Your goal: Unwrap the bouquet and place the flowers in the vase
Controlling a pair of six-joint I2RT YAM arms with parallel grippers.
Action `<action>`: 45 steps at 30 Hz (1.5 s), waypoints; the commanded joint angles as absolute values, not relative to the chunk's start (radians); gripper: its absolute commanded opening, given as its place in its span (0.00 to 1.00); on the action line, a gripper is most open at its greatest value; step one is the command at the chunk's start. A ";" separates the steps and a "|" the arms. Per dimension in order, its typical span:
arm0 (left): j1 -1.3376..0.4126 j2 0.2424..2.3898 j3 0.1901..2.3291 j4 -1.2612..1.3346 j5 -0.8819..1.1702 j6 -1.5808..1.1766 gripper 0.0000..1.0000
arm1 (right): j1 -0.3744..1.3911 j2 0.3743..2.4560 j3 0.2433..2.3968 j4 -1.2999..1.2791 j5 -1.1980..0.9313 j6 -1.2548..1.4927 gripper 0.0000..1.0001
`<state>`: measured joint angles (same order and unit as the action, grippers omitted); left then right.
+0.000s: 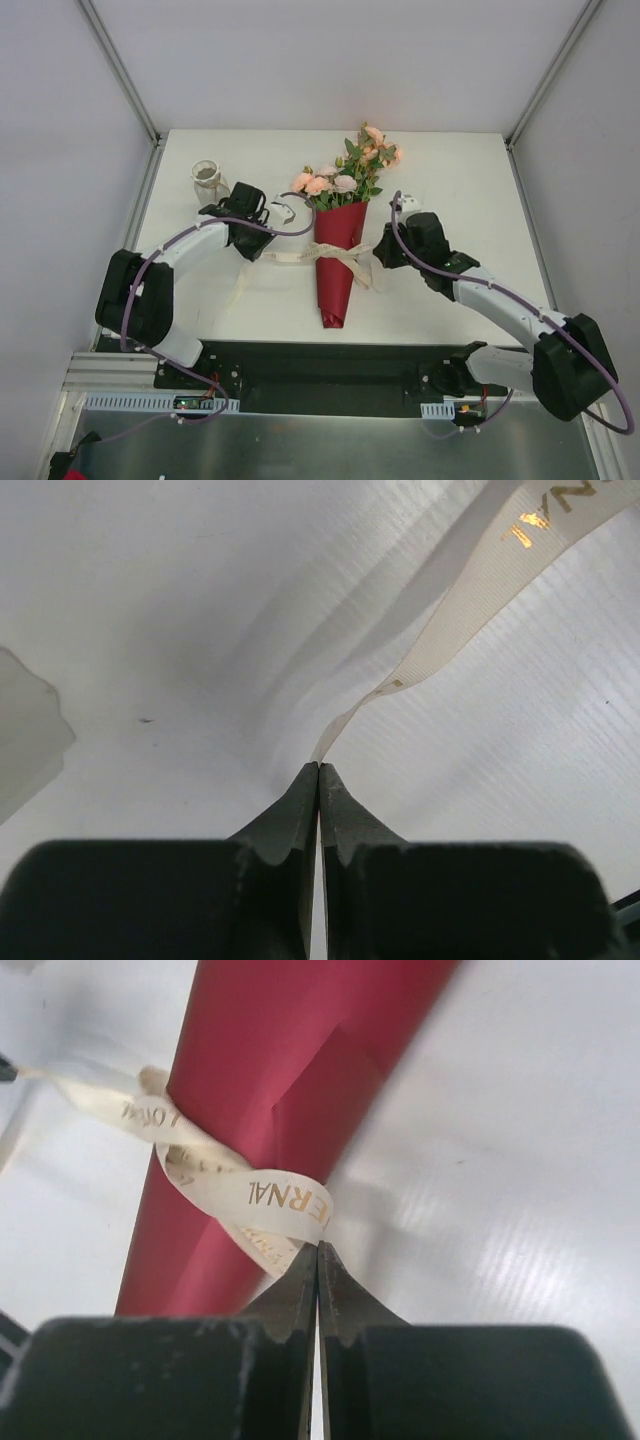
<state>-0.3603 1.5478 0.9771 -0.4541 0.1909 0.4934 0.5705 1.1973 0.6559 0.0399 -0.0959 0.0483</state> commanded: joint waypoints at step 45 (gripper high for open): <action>0.431 1.078 1.039 -0.804 0.594 0.474 0.99 | 1.219 1.000 0.876 -0.559 0.683 -0.060 0.99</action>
<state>0.4564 1.0962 1.0142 -0.7223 0.4442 0.4641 1.0492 0.9253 0.8562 -0.6170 0.7113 0.0738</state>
